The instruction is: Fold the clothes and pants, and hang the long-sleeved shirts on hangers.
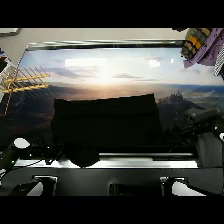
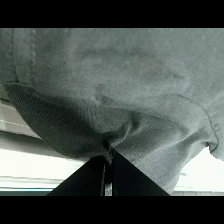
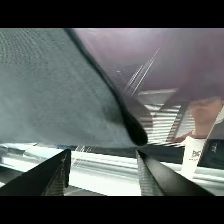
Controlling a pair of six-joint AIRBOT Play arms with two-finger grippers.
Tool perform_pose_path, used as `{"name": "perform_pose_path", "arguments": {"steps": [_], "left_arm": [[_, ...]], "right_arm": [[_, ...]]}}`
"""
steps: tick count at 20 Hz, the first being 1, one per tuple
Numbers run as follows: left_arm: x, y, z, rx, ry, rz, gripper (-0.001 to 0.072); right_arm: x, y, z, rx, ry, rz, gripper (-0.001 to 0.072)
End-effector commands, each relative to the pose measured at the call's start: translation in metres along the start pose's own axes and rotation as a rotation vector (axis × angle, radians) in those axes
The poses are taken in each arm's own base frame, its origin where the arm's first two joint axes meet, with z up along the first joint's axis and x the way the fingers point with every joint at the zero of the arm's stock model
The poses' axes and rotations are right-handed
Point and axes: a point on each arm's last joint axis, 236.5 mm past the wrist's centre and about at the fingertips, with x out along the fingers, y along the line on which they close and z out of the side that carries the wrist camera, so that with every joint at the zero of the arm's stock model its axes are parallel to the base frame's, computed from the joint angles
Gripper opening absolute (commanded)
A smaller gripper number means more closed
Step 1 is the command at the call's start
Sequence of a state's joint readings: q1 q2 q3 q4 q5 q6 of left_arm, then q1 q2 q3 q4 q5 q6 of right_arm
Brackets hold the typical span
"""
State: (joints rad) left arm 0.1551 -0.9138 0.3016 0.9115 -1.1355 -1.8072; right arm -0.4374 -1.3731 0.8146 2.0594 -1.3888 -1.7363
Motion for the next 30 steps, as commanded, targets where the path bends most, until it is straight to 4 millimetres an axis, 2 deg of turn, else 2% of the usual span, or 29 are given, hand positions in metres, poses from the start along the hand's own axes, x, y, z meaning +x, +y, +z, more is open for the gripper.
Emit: {"name": "perform_pose_path", "arguments": {"steps": [1,5,9,10,11,12,13,14,15,16,19,22,26,28,30], "left_arm": [[0.0,0.0,0.0,0.001,0.0,0.0,0.0019],[0.0,0.0,0.0,0.001,0.0,0.0,0.0019],[0.0,0.0,0.0,0.001,0.0,0.0,0.0019],[0.0,0.0,0.0,0.001,-0.001,0.0,0.0019],[0.0,0.0,0.0,0.001,-0.001,0.0,0.0019],[0.0,-0.001,0.0,0.002,-0.001,-0.001,0.0019],[-0.001,-0.001,0.001,0.002,-0.002,-0.001,0.0019],[-0.002,-0.003,0.002,0.008,-0.006,-0.003,0.0019],[-0.006,-0.007,0.004,0.028,-0.013,-0.009,0.0019],[-0.011,-0.01,0.006,0.056,-0.017,-0.006,0.0018],[-0.04,-0.008,0.014,0.114,-0.029,0.058,0.0018],[-0.077,-0.003,0.017,0.155,-0.07,0.118,0.0018],[-0.117,0.006,-0.016,0.17,-0.102,0.126,0.0018],[-0.127,0.009,-0.032,0.181,-0.13,0.117,0.0018],[-0.132,0.006,-0.034,0.202,-0.171,0.1,0.0017]], "right_arm": [[0.005,-0.001,0.008,0.008,-0.04,0.007,0.0475],[0.008,-0.001,0.01,0.016,-0.051,0.012,0.0475],[0.02,-0.004,-0.003,0.041,-0.012,0.024,0.0473],[0.023,-0.003,-0.006,0.045,-0.006,0.037,0.0443],[0.027,0.001,-0.008,0.042,-0.004,0.058,0.0378],[0.028,0.005,-0.007,0.042,-0.009,0.079,0.0375],[0.027,0.008,-0.006,0.036,-0.014,0.091,0.0325],[0.027,0.01,-0.004,0.025,-0.021,0.099,0.0265],[0.026,0.011,-0.004,0.016,-0.025,0.105,0.0146],[0.024,0.013,-0.005,0.002,-0.031,0.109,0.0047],[0.01,0.021,-0.008,-0.033,-0.067,0.108,0.003],[-0.007,0.026,-0.029,-0.034,-0.061,0.082,0.003],[-0.036,0.029,-0.071,-0.017,-0.066,0.019,0.003],[-0.051,0.029,-0.09,-0.004,-0.107,-0.02,0.003],[-0.063,0.039,-0.096,-0.024,-0.186,-0.009,0.003]]}}
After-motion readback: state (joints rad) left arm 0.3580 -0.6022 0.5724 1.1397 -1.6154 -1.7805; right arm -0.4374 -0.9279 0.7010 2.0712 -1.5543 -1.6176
